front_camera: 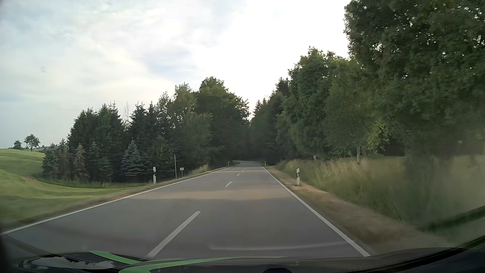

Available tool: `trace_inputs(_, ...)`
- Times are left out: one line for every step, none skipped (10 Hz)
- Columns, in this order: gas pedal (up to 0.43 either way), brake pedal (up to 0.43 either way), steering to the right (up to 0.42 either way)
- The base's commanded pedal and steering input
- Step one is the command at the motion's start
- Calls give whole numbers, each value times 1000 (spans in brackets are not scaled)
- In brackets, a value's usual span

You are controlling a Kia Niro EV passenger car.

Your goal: Follow the waypoints while adhering to traffic rules and regulations

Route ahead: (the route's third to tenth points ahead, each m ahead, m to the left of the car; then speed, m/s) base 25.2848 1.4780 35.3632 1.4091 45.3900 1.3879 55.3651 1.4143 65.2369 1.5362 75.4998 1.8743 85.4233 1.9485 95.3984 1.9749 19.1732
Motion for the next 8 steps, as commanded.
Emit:
trace_inputs(268,0,1)
trace_inputs(220,0,1)
trace_inputs(197,0,1)
trace_inputs(197,0,1)
trace_inputs(197,0,0)
trace_inputs(197,0,0)
trace_inputs(189,0,0)
trace_inputs(138,0,0)
